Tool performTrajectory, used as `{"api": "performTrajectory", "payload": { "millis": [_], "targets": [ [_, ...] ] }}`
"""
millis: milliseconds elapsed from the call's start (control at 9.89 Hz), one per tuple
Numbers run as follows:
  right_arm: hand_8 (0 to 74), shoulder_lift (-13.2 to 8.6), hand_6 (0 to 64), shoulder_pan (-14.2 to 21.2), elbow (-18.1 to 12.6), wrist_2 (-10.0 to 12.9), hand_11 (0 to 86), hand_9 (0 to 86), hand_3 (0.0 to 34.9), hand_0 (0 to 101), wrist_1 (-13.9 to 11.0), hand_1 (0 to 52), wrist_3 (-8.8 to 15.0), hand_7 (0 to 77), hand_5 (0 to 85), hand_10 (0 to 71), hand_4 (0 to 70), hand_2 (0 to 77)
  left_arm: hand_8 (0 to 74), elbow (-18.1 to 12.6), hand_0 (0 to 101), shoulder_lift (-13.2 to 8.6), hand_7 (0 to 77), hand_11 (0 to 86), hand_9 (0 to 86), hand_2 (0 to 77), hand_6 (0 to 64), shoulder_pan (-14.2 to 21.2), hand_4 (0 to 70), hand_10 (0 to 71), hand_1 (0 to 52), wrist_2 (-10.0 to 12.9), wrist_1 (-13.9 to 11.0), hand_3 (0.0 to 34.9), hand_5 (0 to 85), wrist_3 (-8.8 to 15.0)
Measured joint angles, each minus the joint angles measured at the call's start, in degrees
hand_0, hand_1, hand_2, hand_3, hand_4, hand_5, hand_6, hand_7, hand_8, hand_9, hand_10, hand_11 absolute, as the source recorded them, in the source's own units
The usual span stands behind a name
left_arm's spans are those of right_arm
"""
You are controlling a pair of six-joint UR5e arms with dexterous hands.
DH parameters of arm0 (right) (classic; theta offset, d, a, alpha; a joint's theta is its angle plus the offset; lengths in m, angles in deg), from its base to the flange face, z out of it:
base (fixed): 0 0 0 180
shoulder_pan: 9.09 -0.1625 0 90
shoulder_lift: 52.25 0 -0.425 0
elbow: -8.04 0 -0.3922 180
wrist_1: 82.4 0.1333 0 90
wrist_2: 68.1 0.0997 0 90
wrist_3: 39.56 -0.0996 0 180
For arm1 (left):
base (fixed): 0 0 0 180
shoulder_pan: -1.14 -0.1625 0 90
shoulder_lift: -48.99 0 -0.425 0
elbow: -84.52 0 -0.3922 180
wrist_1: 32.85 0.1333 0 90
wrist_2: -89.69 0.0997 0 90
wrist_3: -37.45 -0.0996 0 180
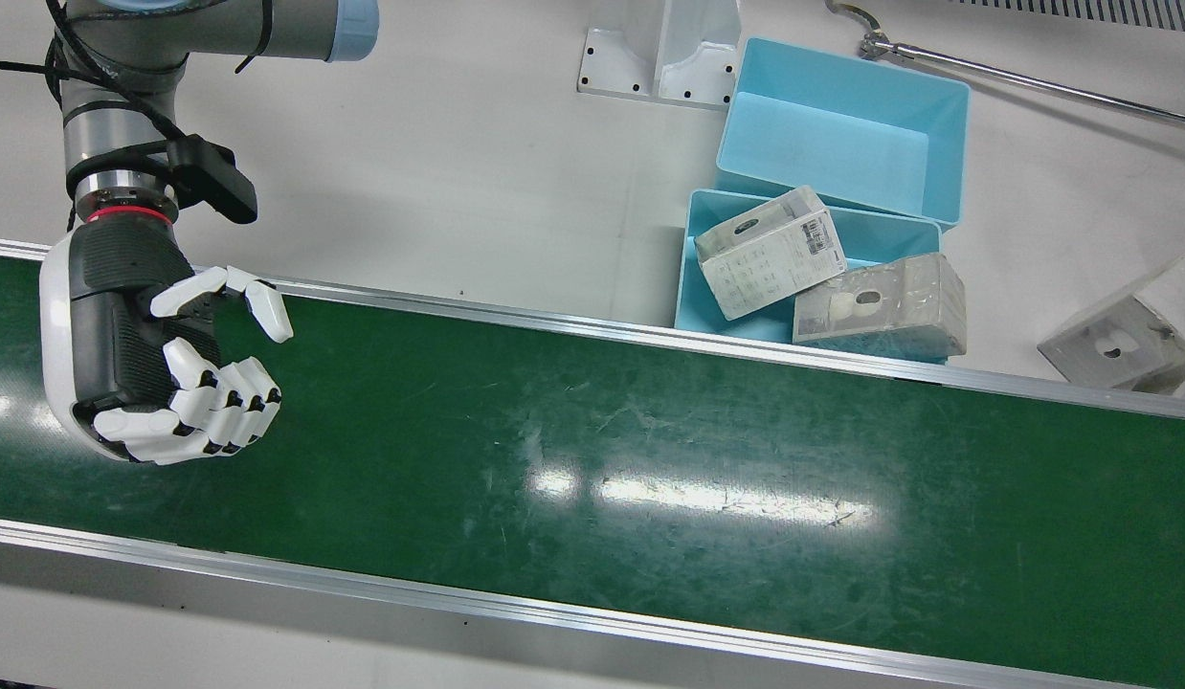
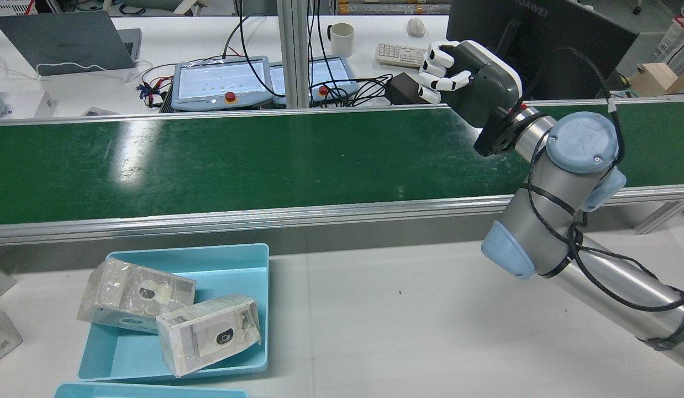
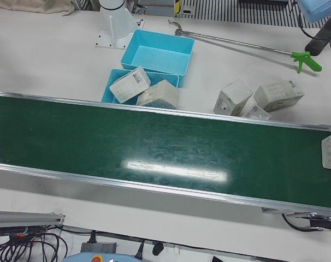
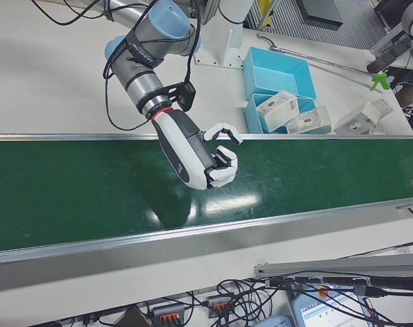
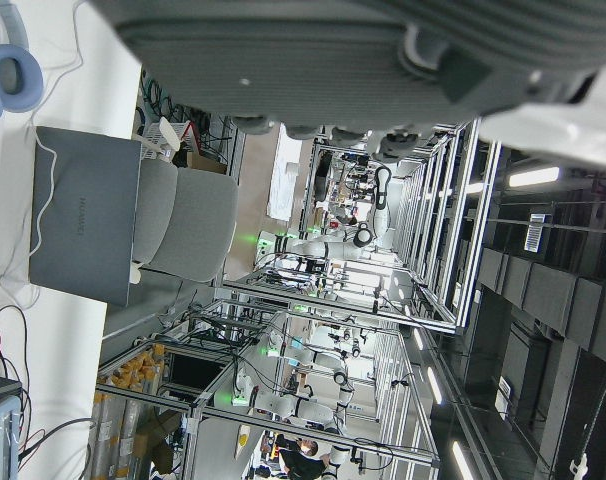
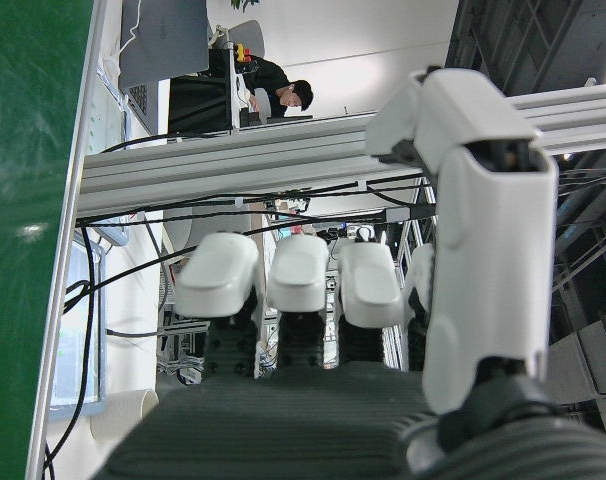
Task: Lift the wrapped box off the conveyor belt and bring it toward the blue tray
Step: 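Move the right hand down over the conveyor belt, palm open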
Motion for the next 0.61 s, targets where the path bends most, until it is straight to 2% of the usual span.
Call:
{"api": "performTrajectory", "payload": {
  "millis": [101,202,303,404,506,607],
  "targets": [
    [69.8,0.4,62.7,-0.1,-0.1,-0.2,70.4,69.8,0.9,52,0.2,3.3,0.0,69.3,69.8,70.4,69.8,51.8,0.5,0.0,0,0.0,0.5,0.0,0.0,0.5,0.0,0.0,0.0,0.0,0.0,0.0,0.0,0.0,1.1,0.0],
    [69.8,0.6,62.7,-0.1,-0.1,-0.4,70.4,69.8,0.9,50,0.3,7.6,-0.1,69.3,69.8,70.4,69.3,46.9,0.5,0.0,0,0.0,0.5,0.0,0.0,1.1,0.0,0.0,0.0,0.5,0.0,0.0,0.0,0.0,1.1,0.0],
    [69.8,0.8,62.7,0.0,-0.2,-0.6,70.4,69.8,0.9,50,0.3,7.6,-0.1,69.3,69.8,70.4,69.3,46.9,0.5,0.0,0,0.0,0.5,0.0,0.0,0.5,0.0,0.0,0.0,0.5,0.0,0.0,0.0,0.0,0.5,0.0],
    [47.5,0.9,49.6,0.0,-0.2,-0.8,53.5,43.6,0.9,52,0.4,22.9,-0.2,45.3,44.7,55.1,48.0,38.7,0.5,0.0,0,0.0,0.5,0.5,0.0,1.1,0.0,0.0,0.0,0.0,0.0,0.0,0.0,0.0,1.1,0.0],
    [47.5,0.9,49.6,0.0,-0.3,-0.8,45.3,43.6,0.9,52,0.5,22.9,-0.2,45.3,44.7,46.9,48.0,38.7,0.5,0.0,0,0.0,0.5,0.0,0.0,1.1,0.0,0.0,0.0,0.5,0.0,0.0,0.0,0.0,1.1,0.0],
    [37.6,0.9,42.0,0.1,-0.4,-0.8,35.5,33.3,1.0,52,0.6,24.5,-0.2,35.5,34.9,37.1,38.7,38.2,0.5,0.0,0,0.0,0.5,0.0,0.0,1.1,0.0,0.0,0.0,0.5,0.0,0.0,0.0,0.0,1.1,0.0]
  ]
}}
